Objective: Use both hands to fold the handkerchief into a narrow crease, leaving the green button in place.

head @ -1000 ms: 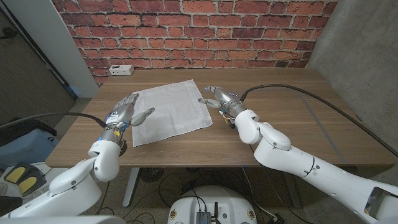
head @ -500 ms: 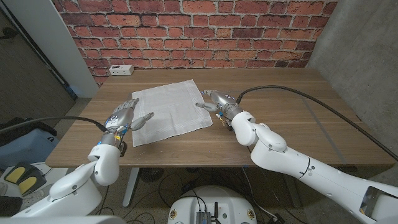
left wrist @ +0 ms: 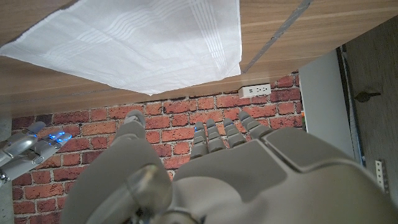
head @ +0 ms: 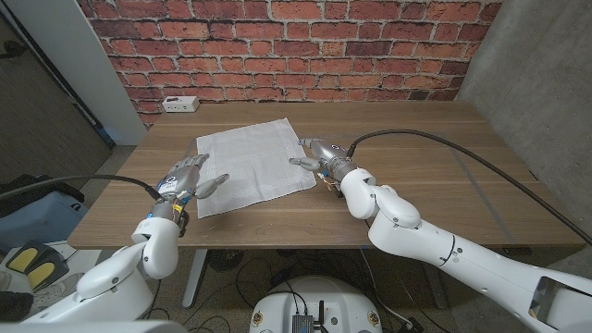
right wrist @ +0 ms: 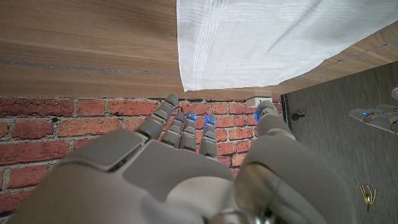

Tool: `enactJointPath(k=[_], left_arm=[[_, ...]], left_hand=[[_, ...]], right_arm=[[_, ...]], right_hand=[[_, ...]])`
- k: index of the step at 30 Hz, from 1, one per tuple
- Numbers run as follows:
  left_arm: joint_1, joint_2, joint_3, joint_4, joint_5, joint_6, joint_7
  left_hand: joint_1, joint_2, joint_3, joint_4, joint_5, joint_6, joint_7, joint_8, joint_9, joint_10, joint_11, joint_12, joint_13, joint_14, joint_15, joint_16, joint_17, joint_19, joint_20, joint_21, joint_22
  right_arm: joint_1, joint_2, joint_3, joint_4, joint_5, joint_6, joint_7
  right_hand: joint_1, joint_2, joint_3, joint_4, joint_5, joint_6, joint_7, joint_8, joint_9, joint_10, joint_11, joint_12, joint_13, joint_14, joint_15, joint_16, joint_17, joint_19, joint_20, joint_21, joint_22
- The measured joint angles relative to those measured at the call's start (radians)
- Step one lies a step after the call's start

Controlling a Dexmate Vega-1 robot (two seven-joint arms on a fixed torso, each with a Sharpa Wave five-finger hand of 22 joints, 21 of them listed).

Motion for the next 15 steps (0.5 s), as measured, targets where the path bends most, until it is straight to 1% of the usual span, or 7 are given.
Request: enactJointPath(k=[1, 4, 6, 10, 12, 14, 15], left_arm=[[-0.003, 0.003, 0.005, -0.001, 0.002, 0.008, -0.002], [-0.010, 0.010, 0.016, -0.002, 0.002, 0.008, -0.002], [-0.016, 0.018, 0.026, -0.005, 0.007, 0.035, -0.011], [-0.026, 0.029, 0.038, -0.008, 0.009, 0.051, -0.016], [-0.034, 0.039, 0.052, -0.012, 0.010, 0.069, -0.022], [-0.041, 0.046, 0.061, -0.015, 0.011, 0.080, -0.025], [-0.045, 0.051, 0.066, -0.017, 0.011, 0.080, -0.025]], left_hand=[[0.000, 0.000, 0.000, 0.000, 0.000, 0.004, -0.004, 0.000, 0.000, 0.000, 0.000, 0.000, 0.000, 0.003, 0.003, 0.000, 0.000, 0.003, 0.003, 0.000, 0.000], [0.005, -0.005, 0.000, 0.000, 0.000, 0.006, -0.005, 0.000, 0.000, 0.005, -0.005, 0.000, 0.000, 0.009, -0.002, 0.000, 0.000, 0.003, 0.003, 0.000, 0.000], [0.007, -0.007, 0.000, 0.000, 0.000, 0.006, -0.005, 0.000, 0.000, 0.009, -0.009, 0.000, 0.000, 0.009, -0.002, 0.000, 0.000, 0.003, 0.003, 0.000, 0.000], [0.015, -0.015, 0.000, -0.008, 0.000, 0.006, -0.005, 0.000, 0.003, 0.014, -0.014, 0.000, 0.000, 0.018, -0.001, 0.000, 0.000, 0.003, 0.003, -0.004, 0.000], [0.021, -0.011, 0.000, -0.008, 0.000, 0.009, -0.001, 0.000, 0.005, 0.023, -0.013, 0.000, 0.000, 0.019, -0.002, 0.000, 0.000, 0.003, 0.003, -0.008, 0.000], [0.026, -0.016, 0.001, -0.015, 0.000, 0.015, -0.004, 0.000, 0.005, 0.034, -0.012, 0.002, 0.000, 0.024, -0.006, 0.000, 0.000, 0.003, 0.003, -0.008, 0.000], [0.031, -0.012, 0.000, -0.016, 0.000, 0.025, -0.004, 0.000, 0.005, 0.043, -0.014, 0.006, 0.000, 0.032, -0.004, 0.000, 0.000, 0.002, 0.002, -0.008, 0.000]], right_arm=[[0.001, 0.002, -0.003, 0.002, -0.004, -0.003, 0.002], [0.001, 0.002, -0.003, 0.002, -0.013, -0.010, 0.007], [0.003, 0.007, -0.015, 0.006, -0.021, -0.017, 0.012], [0.004, 0.009, -0.022, 0.008, -0.037, -0.027, 0.021], [0.007, 0.012, -0.029, 0.010, -0.045, -0.032, 0.025], [0.008, 0.013, -0.034, 0.011, -0.053, -0.037, 0.030], [0.008, 0.013, -0.034, 0.011, -0.059, -0.041, 0.033]], right_hand=[[0.004, 0.004, 0.002, -0.002, 0.000, 0.000, 0.000, 0.000, 0.000, 0.000, 0.000, 0.000, 0.000, 0.000, 0.000, 0.000, 0.000, 0.000, 0.000, 0.000, 0.000], [0.009, -0.001, 0.004, -0.004, 0.000, 0.000, 0.000, 0.000, 0.000, 0.000, 0.000, 0.000, 0.000, 0.000, 0.000, 0.000, 0.000, 0.000, 0.000, 0.000, 0.000], [0.020, -0.004, 0.004, -0.004, 0.000, 0.004, -0.004, 0.000, 0.000, 0.000, 0.000, 0.000, 0.000, 0.000, 0.000, 0.000, 0.000, 0.000, 0.000, -0.002, 0.000], [0.029, -0.006, 0.008, -0.008, 0.000, 0.010, -0.010, 0.000, 0.000, 0.005, -0.005, 0.000, 0.000, 0.004, 0.004, 0.000, 0.000, 0.000, 0.000, -0.006, 0.000], [0.039, -0.008, 0.008, -0.008, 0.000, 0.011, -0.011, 0.000, 0.000, 0.005, -0.005, 0.000, 0.000, 0.007, 0.000, 0.000, 0.000, 0.001, -0.001, -0.006, 0.000], [0.046, -0.014, 0.015, -0.008, 0.000, 0.022, -0.014, 0.000, 0.000, 0.008, -0.008, 0.000, 0.000, 0.009, -0.002, 0.000, 0.000, 0.006, -0.006, -0.006, 0.000], [0.056, -0.010, 0.015, -0.008, 0.000, 0.023, -0.013, 0.000, 0.000, 0.010, -0.010, 0.000, 0.000, 0.009, -0.002, 0.000, 0.000, 0.005, -0.005, -0.006, 0.000]])
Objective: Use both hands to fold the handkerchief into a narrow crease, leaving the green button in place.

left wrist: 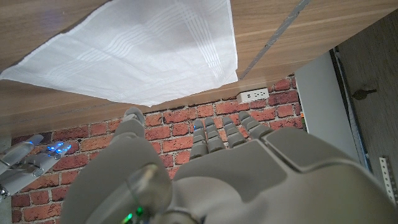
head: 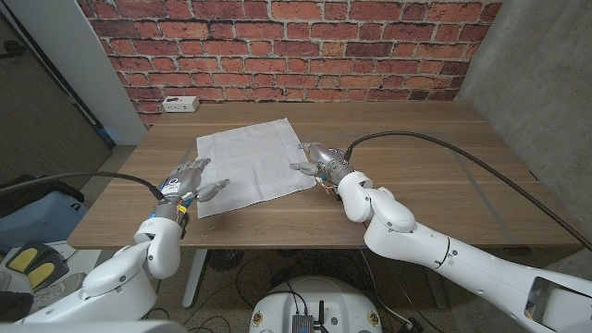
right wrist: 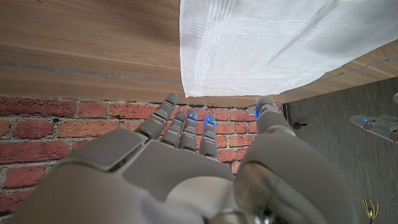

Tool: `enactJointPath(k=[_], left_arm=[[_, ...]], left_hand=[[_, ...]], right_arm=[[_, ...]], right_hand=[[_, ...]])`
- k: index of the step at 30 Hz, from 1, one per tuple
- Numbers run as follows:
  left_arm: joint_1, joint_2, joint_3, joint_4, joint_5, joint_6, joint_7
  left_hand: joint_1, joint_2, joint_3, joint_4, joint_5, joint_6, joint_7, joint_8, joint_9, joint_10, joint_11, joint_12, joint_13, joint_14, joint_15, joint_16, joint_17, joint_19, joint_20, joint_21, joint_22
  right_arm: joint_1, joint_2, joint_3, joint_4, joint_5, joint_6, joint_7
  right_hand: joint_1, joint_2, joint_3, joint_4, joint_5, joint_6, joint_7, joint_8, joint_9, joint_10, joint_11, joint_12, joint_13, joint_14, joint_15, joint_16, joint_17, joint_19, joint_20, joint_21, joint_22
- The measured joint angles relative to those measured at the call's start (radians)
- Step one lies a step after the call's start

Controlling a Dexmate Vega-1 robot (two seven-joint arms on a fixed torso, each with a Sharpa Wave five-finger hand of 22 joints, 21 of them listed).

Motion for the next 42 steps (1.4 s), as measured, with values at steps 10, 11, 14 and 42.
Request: enactJointPath(k=[10, 11, 14, 42], left_arm=[[-0.047, 0.047, 0.060, -0.019, 0.001, 0.089, -0.028], [-0.055, 0.054, 0.071, -0.021, 0.001, 0.103, -0.031], [-0.075, 0.068, 0.094, -0.025, 0.001, 0.130, -0.039], [-0.475, 0.206, 0.510, -0.068, 0.017, 0.412, -0.251]], left_hand=[[0.054, -0.012, 0.006, -0.014, 0.008, 0.065, -0.029, 0.008, 0.000, 0.047, -0.018, 0.007, 0.005, 0.032, 0.000, 0.000, 0.000, 0.001, 0.001, 0.000, 0.000], [0.062, -0.020, 0.007, -0.016, 0.008, 0.070, -0.034, 0.008, 0.000, 0.047, -0.018, 0.007, 0.005, 0.032, 0.000, 0.000, 0.000, 0.003, -0.001, 0.000, 0.000], [0.083, -0.025, 0.010, -0.018, 0.013, 0.082, -0.035, 0.008, 0.000, 0.047, -0.018, 0.002, 0.005, 0.030, -0.001, 0.000, 0.000, 0.007, 0.003, -0.008, 0.000], [0.207, -0.050, 0.021, -0.023, 0.034, 0.107, -0.050, 0.008, 0.005, -0.010, -0.012, -0.030, 0.005, -0.044, 0.003, -0.012, 0.002, 0.014, 0.050, -0.015, 0.000]], right_arm=[[0.012, 0.015, -0.041, 0.012, -0.057, -0.030, 0.023], [0.014, 0.017, -0.046, 0.015, -0.064, -0.034, 0.026], [0.016, 0.022, -0.054, 0.021, -0.080, -0.042, 0.032], [0.055, 0.074, -0.116, 0.095, -0.200, -0.101, 0.129]], right_hand=[[0.040, -0.028, 0.003, -0.003, 0.004, 0.038, -0.012, 0.011, 0.000, 0.012, -0.012, 0.000, 0.000, 0.016, -0.005, 0.000, 0.000, 0.020, 0.001, 0.000, 0.000], [0.046, -0.034, 0.003, -0.003, 0.004, 0.041, -0.015, 0.011, 0.000, 0.016, -0.016, 0.000, 0.000, 0.020, -0.005, 0.000, 0.000, 0.024, 0.001, 0.000, 0.000], [0.066, -0.038, 0.003, -0.003, 0.009, 0.052, -0.012, 0.011, 0.000, 0.019, -0.019, 0.000, 0.000, 0.023, -0.002, 0.000, 0.000, 0.025, 0.000, 0.000, 0.000], [0.242, -0.053, 0.042, -0.002, 0.041, 0.093, -0.042, 0.019, 0.005, 0.046, -0.046, 0.000, 0.000, 0.043, -0.004, 0.000, 0.000, 0.046, -0.004, -0.004, 0.000]])
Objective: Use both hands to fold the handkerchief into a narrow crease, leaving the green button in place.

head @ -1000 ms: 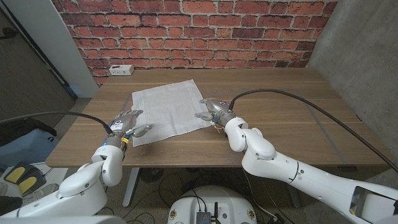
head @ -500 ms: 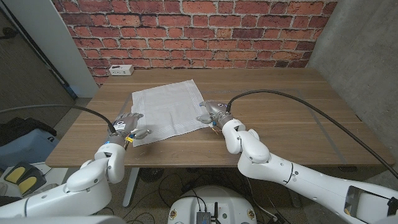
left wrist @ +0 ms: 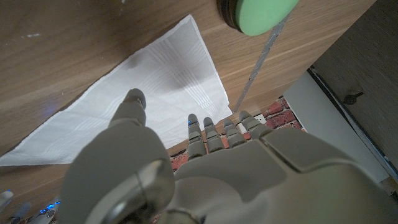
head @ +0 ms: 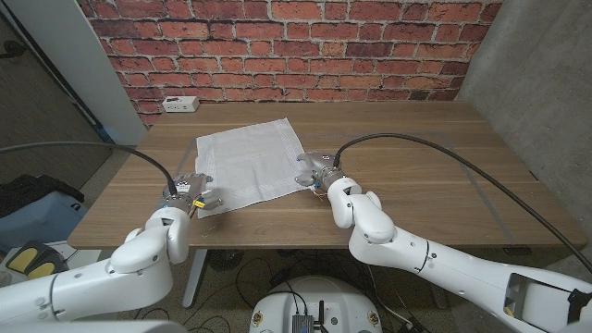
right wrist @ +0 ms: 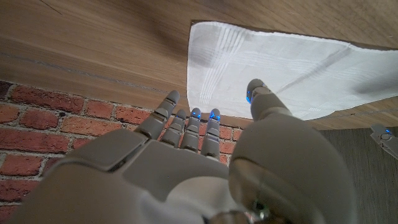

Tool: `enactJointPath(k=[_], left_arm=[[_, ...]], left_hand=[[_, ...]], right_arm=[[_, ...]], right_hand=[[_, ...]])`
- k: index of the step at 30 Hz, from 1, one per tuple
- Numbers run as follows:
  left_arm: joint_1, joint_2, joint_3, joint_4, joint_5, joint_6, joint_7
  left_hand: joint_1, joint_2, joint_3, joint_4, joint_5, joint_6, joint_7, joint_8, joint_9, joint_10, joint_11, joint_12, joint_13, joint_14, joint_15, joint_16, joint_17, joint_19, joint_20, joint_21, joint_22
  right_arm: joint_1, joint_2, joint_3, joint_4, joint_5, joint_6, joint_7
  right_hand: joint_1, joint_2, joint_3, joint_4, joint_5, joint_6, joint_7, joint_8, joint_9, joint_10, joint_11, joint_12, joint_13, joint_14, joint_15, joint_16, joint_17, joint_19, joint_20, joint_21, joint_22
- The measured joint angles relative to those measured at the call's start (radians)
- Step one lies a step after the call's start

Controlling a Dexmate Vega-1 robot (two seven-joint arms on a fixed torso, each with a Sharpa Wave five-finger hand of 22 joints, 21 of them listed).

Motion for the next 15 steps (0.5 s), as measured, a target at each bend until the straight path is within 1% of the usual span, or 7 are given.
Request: enactJointPath(k=[1, 5, 9, 10, 11, 12, 15], left_arm=[[-0.013, 0.002, 0.013, 0.000, 0.001, 0.004, -0.006], [-0.070, 0.012, 0.071, -0.002, 0.010, 0.031, -0.045], [-0.125, 0.019, 0.127, -0.002, 0.014, 0.039, -0.045], [-0.137, 0.020, 0.139, -0.002, 0.024, 0.055, -0.086], [-0.137, 0.020, 0.139, -0.002, 0.024, 0.055, -0.086], [-0.164, 0.023, 0.168, -0.003, 0.034, 0.065, -0.109], [-0.190, 0.026, 0.195, -0.003, 0.042, 0.072, -0.128]], left_hand=[[0.005, 0.004, 0.000, 0.000, 0.000, 0.002, -0.002, 0.000, 0.000, 0.000, 0.000, 0.000, 0.000, -0.005, 0.003, 0.000, 0.000, 0.000, 0.000, 0.000, 0.000], [0.016, 0.002, 0.003, -0.003, 0.000, 0.007, -0.007, 0.000, 0.000, 0.000, 0.000, 0.000, 0.005, -0.007, 0.004, 0.000, 0.000, 0.000, 0.000, 0.000, 0.000], [0.036, 0.003, 0.005, -0.001, 0.000, 0.020, -0.009, 0.000, 0.000, -0.004, -0.004, 0.000, 0.005, -0.016, 0.003, 0.000, 0.000, 0.005, 0.005, 0.000, 0.000], [0.040, 0.003, 0.007, 0.001, 0.000, 0.022, -0.007, 0.000, 0.000, -0.004, -0.003, 0.000, 0.005, -0.019, 0.006, 0.000, 0.000, 0.005, 0.005, 0.000, 0.000], [0.040, 0.003, 0.007, 0.001, 0.000, 0.025, -0.011, 0.000, 0.000, -0.008, 0.000, 0.000, 0.005, -0.019, 0.006, 0.000, 0.000, 0.005, 0.005, 0.000, 0.000], [0.044, 0.006, 0.007, 0.001, 0.000, 0.027, -0.012, 0.000, 0.000, -0.009, 0.002, -0.001, 0.005, -0.021, 0.004, 0.000, 0.000, 0.005, 0.005, 0.000, 0.000], [0.049, 0.002, 0.007, 0.001, 0.000, 0.031, -0.016, 0.000, 0.000, -0.011, 0.000, -0.004, 0.005, -0.024, 0.001, 0.000, -0.003, 0.005, 0.005, 0.000, 0.000]], right_arm=[[0.001, 0.001, -0.001, 0.001, -0.002, -0.001, 0.003], [0.007, 0.006, -0.004, 0.010, -0.006, -0.004, 0.013], [0.008, 0.007, -0.004, 0.012, -0.008, -0.006, 0.026], [0.012, 0.010, -0.005, 0.016, -0.008, -0.007, 0.028], [0.012, 0.010, -0.005, 0.016, -0.008, -0.007, 0.029], [0.014, 0.011, -0.005, 0.019, -0.009, -0.008, 0.032], [0.017, 0.013, -0.007, 0.022, -0.012, -0.011, 0.038]], right_hand=[[0.006, 0.005, 0.000, 0.000, 0.000, 0.000, 0.000, 0.000, 0.000, 0.003, -0.003, 0.000, 0.000, 0.000, 0.000, -0.001, 0.000, 0.000, 0.000, 0.000, 0.000], [0.014, 0.000, 0.000, 0.000, 0.000, 0.000, 0.000, 0.000, 0.000, 0.003, -0.003, 0.000, 0.000, 0.000, 0.000, -0.006, 0.000, 0.000, 0.000, 0.000, 0.000], [0.023, -0.002, 0.000, 0.000, 0.000, 0.004, -0.004, 0.000, 0.000, 0.003, -0.003, 0.000, 0.000, 0.000, 0.000, -0.006, 0.000, 0.000, 0.000, -0.001, 0.000], [0.026, -0.004, 0.000, 0.000, 0.000, 0.005, -0.005, 0.000, 0.000, 0.003, -0.003, 0.000, 0.000, 0.000, 0.000, -0.006, 0.000, 0.000, 0.000, -0.004, 0.000], [0.029, -0.008, 0.000, 0.000, 0.000, 0.005, -0.005, 0.000, 0.000, 0.003, -0.003, 0.000, 0.000, 0.000, 0.000, -0.006, 0.000, 0.000, 0.000, -0.004, 0.000], [0.029, -0.008, 0.000, 0.000, 0.000, 0.005, -0.005, 0.000, 0.000, 0.003, -0.003, 0.000, 0.000, 0.000, 0.000, -0.006, 0.000, 0.000, 0.000, -0.004, 0.000], [0.035, -0.003, 0.000, 0.000, 0.000, 0.005, -0.005, 0.000, 0.000, 0.003, -0.003, 0.000, 0.000, 0.000, 0.000, -0.006, 0.000, 0.000, 0.000, -0.004, 0.000]])
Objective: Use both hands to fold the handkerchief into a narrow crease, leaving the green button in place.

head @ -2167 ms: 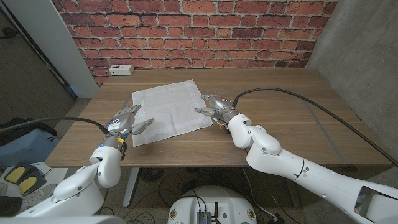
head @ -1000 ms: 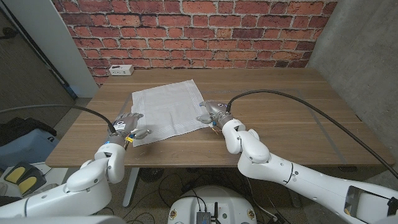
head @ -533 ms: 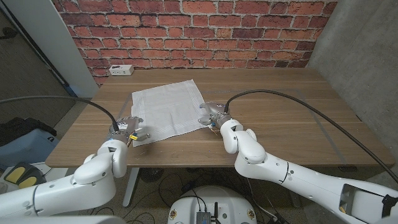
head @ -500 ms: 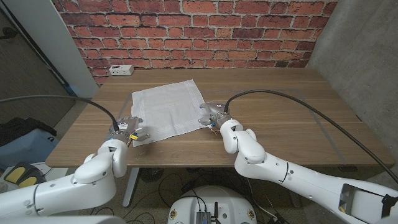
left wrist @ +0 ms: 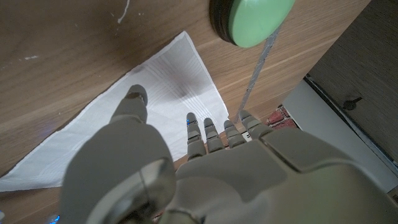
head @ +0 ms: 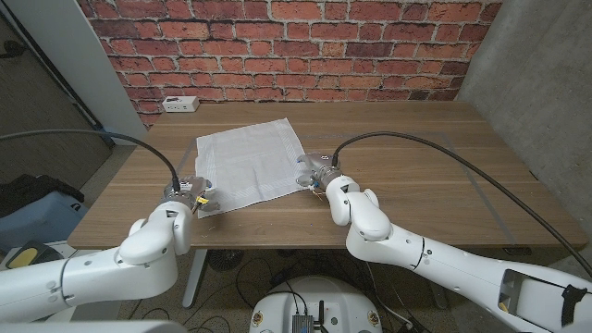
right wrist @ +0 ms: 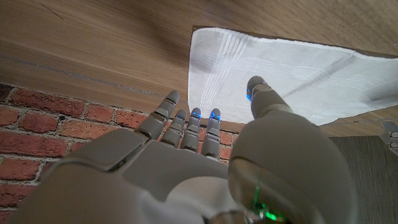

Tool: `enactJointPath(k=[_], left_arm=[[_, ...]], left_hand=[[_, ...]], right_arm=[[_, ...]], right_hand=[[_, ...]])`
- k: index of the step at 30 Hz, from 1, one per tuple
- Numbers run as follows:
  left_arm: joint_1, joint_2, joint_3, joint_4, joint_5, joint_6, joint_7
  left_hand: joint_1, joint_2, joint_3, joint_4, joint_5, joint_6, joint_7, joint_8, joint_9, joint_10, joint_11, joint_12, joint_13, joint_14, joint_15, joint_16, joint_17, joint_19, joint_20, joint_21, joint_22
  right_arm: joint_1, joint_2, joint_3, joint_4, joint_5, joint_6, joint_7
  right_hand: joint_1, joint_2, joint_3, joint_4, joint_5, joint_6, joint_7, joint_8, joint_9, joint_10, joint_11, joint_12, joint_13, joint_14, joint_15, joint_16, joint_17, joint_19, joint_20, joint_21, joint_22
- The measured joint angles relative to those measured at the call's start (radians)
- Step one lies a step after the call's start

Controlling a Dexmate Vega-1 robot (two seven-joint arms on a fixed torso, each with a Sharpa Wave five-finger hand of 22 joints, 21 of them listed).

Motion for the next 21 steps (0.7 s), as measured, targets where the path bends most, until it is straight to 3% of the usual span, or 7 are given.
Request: enactJointPath(k=[4, 13, 21], left_arm=[[-0.050, 0.002, 0.053, 0.003, 0.021, 0.014, -0.044], [-0.116, 0.000, 0.119, 0.020, 0.059, 0.027, -0.132], [-0.151, -0.003, 0.140, 0.039, 0.065, 0.028, -0.172]], left_hand=[[0.019, 0.002, 0.001, 0.001, 0.000, 0.011, -0.010, 0.000, 0.000, -0.002, -0.002, 0.000, 0.000, -0.013, -0.002, -0.003, 0.000, 0.004, 0.004, 0.000, 0.000], [0.043, 0.013, 0.011, 0.003, 0.000, 0.024, -0.003, 0.000, 0.000, -0.012, -0.002, 0.000, 0.000, -0.029, 0.004, -0.003, 0.000, 0.011, 0.000, 0.000, 0.000], [0.095, 0.058, 0.038, 0.002, 0.000, 0.031, 0.004, 0.000, 0.003, -0.021, 0.007, 0.000, 0.000, -0.039, 0.014, -0.003, 0.000, 0.011, 0.000, 0.000, 0.000]], right_arm=[[0.006, 0.003, -0.005, 0.005, -0.004, -0.007, 0.013], [0.023, 0.010, -0.019, 0.017, -0.015, -0.020, 0.039], [0.036, 0.014, -0.027, 0.026, -0.018, -0.026, 0.062]], right_hand=[[0.011, -0.011, 0.000, 0.000, 0.000, 0.004, -0.004, 0.000, 0.000, 0.000, 0.000, -0.006, 0.000, 0.000, 0.000, 0.000, 0.000, 0.000, 0.000, 0.000, 0.000], [0.063, -0.007, 0.004, 0.004, 0.007, 0.012, -0.013, -0.007, 0.000, -0.018, -0.018, -0.013, 0.000, -0.003, 0.002, 0.000, 0.000, 0.000, 0.000, -0.004, 0.000], [0.081, -0.010, 0.004, 0.004, 0.011, 0.012, -0.024, -0.007, 0.000, -0.031, -0.031, -0.017, 0.000, -0.010, -0.001, -0.007, 0.000, 0.000, 0.000, -0.004, 0.000]])
